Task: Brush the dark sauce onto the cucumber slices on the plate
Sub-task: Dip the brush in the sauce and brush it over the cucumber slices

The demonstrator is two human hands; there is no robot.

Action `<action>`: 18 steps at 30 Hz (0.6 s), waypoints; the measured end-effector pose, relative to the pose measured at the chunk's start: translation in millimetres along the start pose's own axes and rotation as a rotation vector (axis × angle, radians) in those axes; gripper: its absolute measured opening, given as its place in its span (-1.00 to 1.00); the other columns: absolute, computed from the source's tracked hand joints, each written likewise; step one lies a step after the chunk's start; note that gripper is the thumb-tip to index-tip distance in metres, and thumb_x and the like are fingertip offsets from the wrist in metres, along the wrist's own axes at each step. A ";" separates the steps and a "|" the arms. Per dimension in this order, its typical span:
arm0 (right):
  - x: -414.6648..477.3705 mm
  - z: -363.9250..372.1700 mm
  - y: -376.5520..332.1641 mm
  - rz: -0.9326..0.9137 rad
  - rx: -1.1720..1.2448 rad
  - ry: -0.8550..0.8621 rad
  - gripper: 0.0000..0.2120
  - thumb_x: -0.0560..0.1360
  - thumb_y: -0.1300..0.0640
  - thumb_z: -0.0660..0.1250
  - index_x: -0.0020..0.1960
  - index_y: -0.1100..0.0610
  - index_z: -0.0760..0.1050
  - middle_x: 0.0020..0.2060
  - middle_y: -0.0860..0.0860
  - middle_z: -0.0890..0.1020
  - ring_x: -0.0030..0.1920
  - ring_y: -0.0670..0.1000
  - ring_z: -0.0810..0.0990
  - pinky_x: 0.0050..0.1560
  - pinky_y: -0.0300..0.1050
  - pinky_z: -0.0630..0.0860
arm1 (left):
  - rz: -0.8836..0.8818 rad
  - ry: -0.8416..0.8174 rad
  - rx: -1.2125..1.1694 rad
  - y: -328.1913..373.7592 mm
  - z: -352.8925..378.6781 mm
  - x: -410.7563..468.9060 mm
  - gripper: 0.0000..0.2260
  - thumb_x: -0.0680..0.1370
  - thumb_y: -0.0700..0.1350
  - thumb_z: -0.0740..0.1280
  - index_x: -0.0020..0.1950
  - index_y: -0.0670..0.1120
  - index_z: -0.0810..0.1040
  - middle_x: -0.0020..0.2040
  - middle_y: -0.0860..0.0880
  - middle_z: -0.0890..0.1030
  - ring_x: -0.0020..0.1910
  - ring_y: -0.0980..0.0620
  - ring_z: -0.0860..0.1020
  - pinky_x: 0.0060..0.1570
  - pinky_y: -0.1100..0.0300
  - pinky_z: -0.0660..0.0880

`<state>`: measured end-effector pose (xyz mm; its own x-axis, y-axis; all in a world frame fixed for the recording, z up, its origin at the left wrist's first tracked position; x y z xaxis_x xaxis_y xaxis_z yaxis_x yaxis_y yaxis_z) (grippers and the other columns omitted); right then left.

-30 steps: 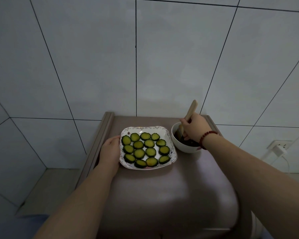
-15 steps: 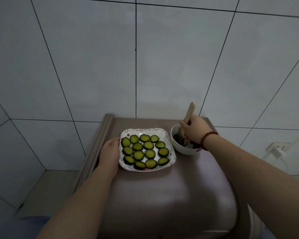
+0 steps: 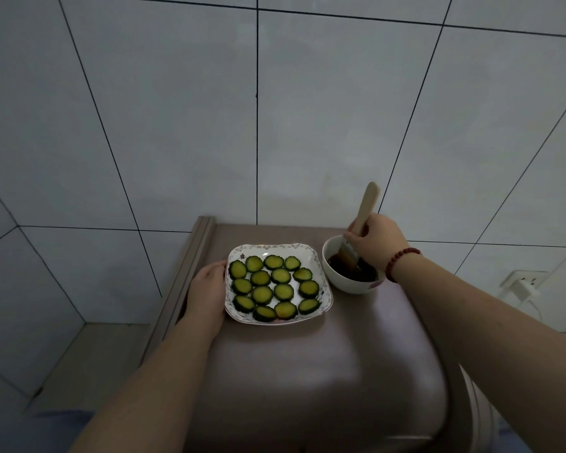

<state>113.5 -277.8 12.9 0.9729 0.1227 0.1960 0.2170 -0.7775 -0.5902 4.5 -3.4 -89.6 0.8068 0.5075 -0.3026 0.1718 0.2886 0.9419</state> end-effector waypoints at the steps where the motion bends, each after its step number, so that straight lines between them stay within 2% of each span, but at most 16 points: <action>1: 2.0 -2.1 -0.3 0.002 -0.007 0.011 -0.91 0.53 0.09 0.39 -0.08 0.09 0.52 -0.30 -0.14 0.54 -0.29 -0.23 0.48 -0.37 -0.38 0.30 | 0.001 -0.002 0.000 -0.2 0.1 0.0 -0.61 0.74 -0.27 0.20 0.47 -0.29 0.69 0.39 -0.32 0.73 0.42 -0.34 0.69 -0.03 0.15 0.62; 5: 5.9 -6.0 2.9 0.014 -0.072 0.000 -0.89 0.52 0.08 0.40 -0.10 0.10 0.52 -0.31 -0.12 0.54 -0.30 -0.19 0.48 -0.37 -0.33 0.33 | -0.007 -0.002 -0.008 -0.8 0.1 1.2 -0.61 0.73 -0.28 0.20 0.47 -0.30 0.68 0.40 -0.34 0.72 0.44 -0.36 0.68 0.03 0.10 0.64; 8: 3.6 -5.4 7.2 0.024 -0.102 -0.006 -0.88 0.50 0.09 0.41 -0.15 0.09 0.50 -0.31 -0.07 0.56 -0.29 -0.12 0.52 -0.38 -0.29 0.35 | -0.001 0.007 -0.003 -1.2 0.0 1.4 -0.61 0.75 -0.27 0.20 0.50 -0.28 0.67 0.41 -0.31 0.72 0.43 -0.32 0.68 -0.04 0.15 0.61; 12: 0.6 -2.6 12.8 0.051 -0.106 -0.016 -0.83 0.48 0.08 0.43 -0.22 0.06 0.48 -0.30 -0.02 0.60 -0.32 -0.13 0.51 -0.41 -0.27 0.37 | -0.008 0.008 -0.016 -1.6 0.4 3.0 -0.61 0.74 -0.27 0.21 0.50 -0.28 0.67 0.41 -0.32 0.72 0.43 -0.34 0.68 0.09 0.06 0.64; 15: -0.2 -3.7 14.1 0.068 -0.102 -0.006 -0.76 0.48 0.07 0.44 -0.28 0.00 0.41 -0.36 -0.08 0.55 -0.34 -0.16 0.49 -0.44 -0.28 0.32 | -0.009 0.008 -0.012 -2.4 0.4 4.5 -0.62 0.74 -0.27 0.22 0.48 -0.28 0.68 0.38 -0.33 0.74 0.40 -0.34 0.69 -0.06 0.15 0.62; 18: -0.5 -4.7 14.3 0.079 -0.104 -0.010 -0.75 0.48 0.06 0.44 -0.28 0.00 0.41 -0.36 -0.08 0.54 -0.34 -0.16 0.49 -0.44 -0.28 0.32 | -0.003 0.010 -0.005 -4.0 -0.4 6.5 -0.62 0.74 -0.26 0.22 0.48 -0.28 0.69 0.38 -0.31 0.74 0.35 -0.31 0.71 -0.08 0.16 0.61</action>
<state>115.7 -291.8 8.0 0.9875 0.0644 0.1437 0.1307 -0.8446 -0.5192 8.8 -1.0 -95.4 0.8006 0.5147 -0.3068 0.1715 0.2938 0.9404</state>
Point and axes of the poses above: each hand's wrist, its own x-axis towards the middle knuckle, its own z-axis out of the palm, y = z × x, the point moved 2 cm from there along x, towards the middle knuckle
